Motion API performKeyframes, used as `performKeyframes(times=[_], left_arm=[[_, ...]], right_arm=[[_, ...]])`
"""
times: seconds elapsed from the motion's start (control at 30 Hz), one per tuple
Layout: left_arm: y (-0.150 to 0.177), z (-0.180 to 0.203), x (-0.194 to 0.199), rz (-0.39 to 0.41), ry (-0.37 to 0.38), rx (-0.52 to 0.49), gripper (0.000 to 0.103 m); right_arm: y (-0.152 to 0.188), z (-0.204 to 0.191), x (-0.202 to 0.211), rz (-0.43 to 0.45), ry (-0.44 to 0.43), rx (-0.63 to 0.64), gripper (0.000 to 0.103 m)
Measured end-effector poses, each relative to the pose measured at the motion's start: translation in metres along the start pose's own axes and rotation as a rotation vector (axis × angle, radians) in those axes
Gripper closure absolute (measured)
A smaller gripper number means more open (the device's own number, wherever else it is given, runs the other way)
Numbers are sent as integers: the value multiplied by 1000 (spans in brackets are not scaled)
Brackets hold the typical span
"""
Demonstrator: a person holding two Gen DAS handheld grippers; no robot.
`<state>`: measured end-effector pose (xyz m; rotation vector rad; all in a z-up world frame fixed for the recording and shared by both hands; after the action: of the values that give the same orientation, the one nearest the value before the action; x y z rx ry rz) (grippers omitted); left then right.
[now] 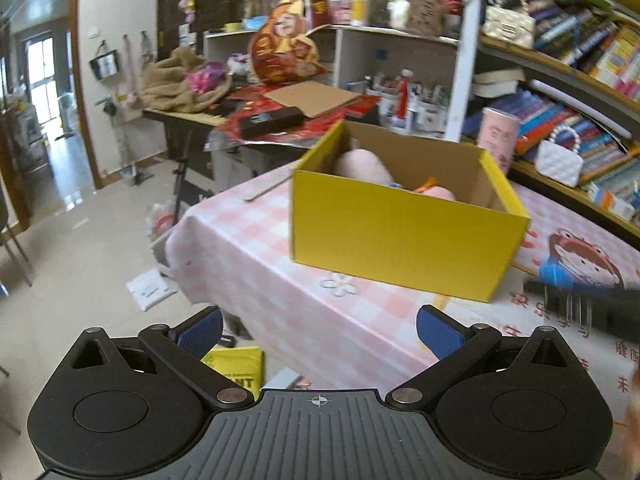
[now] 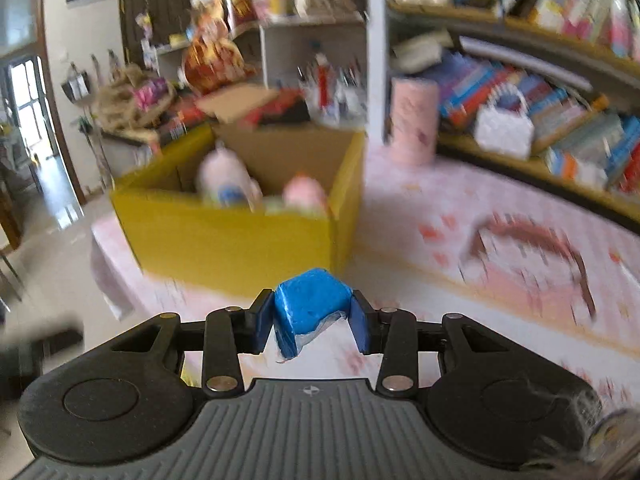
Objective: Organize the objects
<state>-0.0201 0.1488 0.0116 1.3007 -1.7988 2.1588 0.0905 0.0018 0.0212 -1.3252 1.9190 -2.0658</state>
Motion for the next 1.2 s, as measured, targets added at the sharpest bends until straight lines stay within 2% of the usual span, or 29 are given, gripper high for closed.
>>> performKeyframes(times=[0.1, 0.2, 0.4, 0.43, 0.47, 0.53, 0.67, 0.77, 0.87, 1.0, 1.2], left_arm=[[-1, -12, 0, 7, -7, 14, 0], [-2, -21, 1, 16, -7, 19, 0], [-6, -34, 2, 32, -4, 20, 0], [-6, -35, 1, 32, -2, 17, 0], [-6, -35, 0, 31, 0, 11, 0], [-6, -35, -2, 30, 5, 1, 0], [-10, -33, -7, 34, 18, -9, 0], [-15, -28, -12, 51, 39, -24, 0], [-21, -17, -19, 51, 74, -45, 0], [-29, 10, -19, 73, 148, -98, 0], [-25, 58, -8, 81, 284, -200, 0]], right_arm=[[-35, -17, -21, 62, -8, 47, 66], [-59, -27, -49, 70, 0, 80, 66], [-70, -35, -98, -37, -14, 82, 65], [-70, -36, -100, -47, -14, 77, 64], [-70, -37, -100, -46, -11, 72, 57], [-70, -37, -92, -18, -11, 69, 48], [-67, -31, -60, 44, 2, 55, 48], [-57, -16, -25, 95, 53, 19, 47], [-39, 3, 11, 124, 135, -39, 46], [-5, 29, 57, 134, 292, -135, 42], [50, 51, 98, 80, 492, -286, 36]])
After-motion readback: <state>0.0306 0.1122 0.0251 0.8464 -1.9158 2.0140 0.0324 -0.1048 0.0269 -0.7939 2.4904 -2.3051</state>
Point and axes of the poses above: each gripper's, at about its wrist camera, not at the fingertips, and x roughly against the way its jaws point, z to its right, y to its underside, the point moved 1 cm from there along -x, roughly the way its jaws point, and after that the axes turned 7 degrees about -y, right-handed, at the moved point
